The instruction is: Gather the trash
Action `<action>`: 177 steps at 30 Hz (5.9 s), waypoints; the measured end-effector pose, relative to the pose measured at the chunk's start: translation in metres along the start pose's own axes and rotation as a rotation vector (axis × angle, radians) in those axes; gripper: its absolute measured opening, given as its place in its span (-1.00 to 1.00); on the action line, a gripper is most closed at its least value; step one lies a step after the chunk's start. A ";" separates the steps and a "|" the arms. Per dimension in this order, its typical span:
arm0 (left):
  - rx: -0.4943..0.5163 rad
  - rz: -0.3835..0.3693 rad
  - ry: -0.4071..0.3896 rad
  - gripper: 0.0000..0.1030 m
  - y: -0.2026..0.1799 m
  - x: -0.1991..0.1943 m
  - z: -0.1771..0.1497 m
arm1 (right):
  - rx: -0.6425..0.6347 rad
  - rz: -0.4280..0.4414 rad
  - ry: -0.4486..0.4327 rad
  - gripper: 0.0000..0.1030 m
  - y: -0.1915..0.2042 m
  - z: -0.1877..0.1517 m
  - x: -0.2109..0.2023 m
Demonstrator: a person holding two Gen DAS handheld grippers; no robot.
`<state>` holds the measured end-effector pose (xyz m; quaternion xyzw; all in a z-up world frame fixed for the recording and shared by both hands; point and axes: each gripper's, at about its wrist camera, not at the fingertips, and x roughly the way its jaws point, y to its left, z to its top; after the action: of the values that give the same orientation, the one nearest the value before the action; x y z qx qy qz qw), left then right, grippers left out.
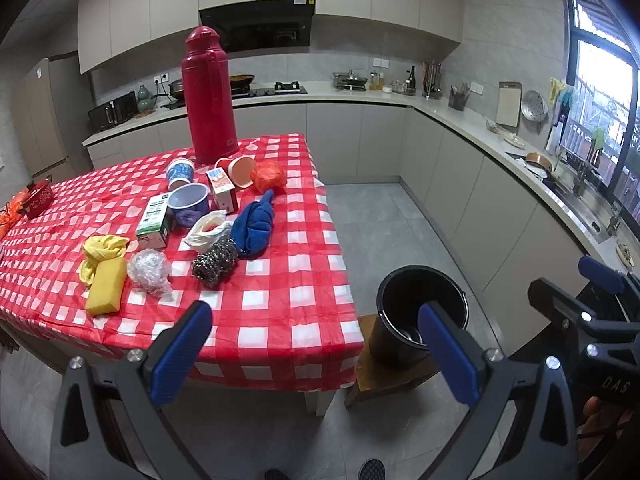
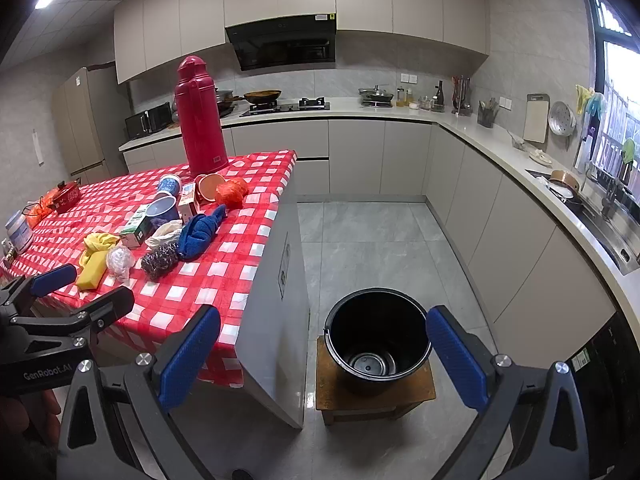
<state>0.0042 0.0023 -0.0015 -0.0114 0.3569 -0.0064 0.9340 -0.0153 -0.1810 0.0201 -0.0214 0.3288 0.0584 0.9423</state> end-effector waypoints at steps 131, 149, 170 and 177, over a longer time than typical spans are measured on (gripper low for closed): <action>-0.170 0.095 0.006 0.05 0.265 0.089 -0.009 | -0.065 0.308 0.128 -0.77 0.233 0.033 0.184; -0.021 -0.099 0.010 0.05 0.081 0.118 0.020 | 0.045 0.137 0.077 -0.77 0.034 0.026 0.134; 0.146 -0.298 0.219 0.03 -0.131 0.227 -0.004 | 0.059 0.099 0.259 -0.77 -0.152 -0.042 0.202; 0.148 -0.324 0.337 0.06 -0.157 0.282 -0.030 | 0.039 0.149 0.365 -0.77 -0.188 -0.074 0.271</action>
<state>0.1938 -0.1613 -0.2079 0.0010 0.4997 -0.1840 0.8464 0.1725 -0.3470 -0.2058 0.0110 0.4960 0.1166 0.8604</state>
